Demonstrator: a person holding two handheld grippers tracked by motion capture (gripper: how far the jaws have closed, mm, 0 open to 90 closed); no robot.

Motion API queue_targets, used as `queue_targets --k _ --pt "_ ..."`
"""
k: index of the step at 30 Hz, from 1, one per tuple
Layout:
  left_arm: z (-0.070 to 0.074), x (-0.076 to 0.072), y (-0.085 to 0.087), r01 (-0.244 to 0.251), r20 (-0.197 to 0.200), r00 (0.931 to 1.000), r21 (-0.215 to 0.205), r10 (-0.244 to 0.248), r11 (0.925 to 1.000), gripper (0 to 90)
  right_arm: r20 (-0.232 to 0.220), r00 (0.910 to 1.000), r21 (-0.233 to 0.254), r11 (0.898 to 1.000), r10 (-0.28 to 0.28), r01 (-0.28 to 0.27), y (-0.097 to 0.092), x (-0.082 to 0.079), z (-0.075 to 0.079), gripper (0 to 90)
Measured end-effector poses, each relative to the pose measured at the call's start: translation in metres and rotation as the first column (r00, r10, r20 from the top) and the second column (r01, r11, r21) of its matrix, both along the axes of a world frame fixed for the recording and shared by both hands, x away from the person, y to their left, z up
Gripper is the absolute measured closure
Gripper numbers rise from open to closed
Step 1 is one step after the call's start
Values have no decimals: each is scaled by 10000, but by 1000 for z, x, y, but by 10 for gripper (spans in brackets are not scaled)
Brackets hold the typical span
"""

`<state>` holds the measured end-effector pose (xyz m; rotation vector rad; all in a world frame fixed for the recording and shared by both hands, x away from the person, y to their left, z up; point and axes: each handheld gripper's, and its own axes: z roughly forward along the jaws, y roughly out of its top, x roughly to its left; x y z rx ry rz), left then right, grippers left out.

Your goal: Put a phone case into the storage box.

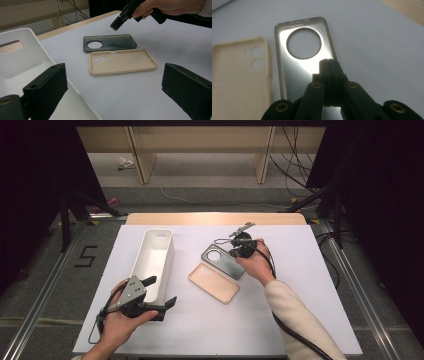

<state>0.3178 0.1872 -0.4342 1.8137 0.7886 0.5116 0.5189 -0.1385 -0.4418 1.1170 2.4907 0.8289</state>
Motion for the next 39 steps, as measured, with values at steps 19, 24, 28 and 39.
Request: queue_targets --k 19,24,28,39 --pt "-1 0 -2 112 -53 9999 -12 -112 9999 62 -279 9991 -657 9974 -326 307 29 25 -28 900" --pt "-1 0 -2 140 -75 9999 -40 -140 9999 63 -259 9989 -712 9967 -403 384 32 28 -29 900" --pt "-1 0 -2 202 -78 9998 -44 -202 9998 63 -254 9976 -642 9960 -644 626 32 31 -29 900" --pt "-1 -1 -3 255 -77 9996 -41 -255 9997 64 -365 9819 -190 9825 -1857 1851 15 36 -29 900"
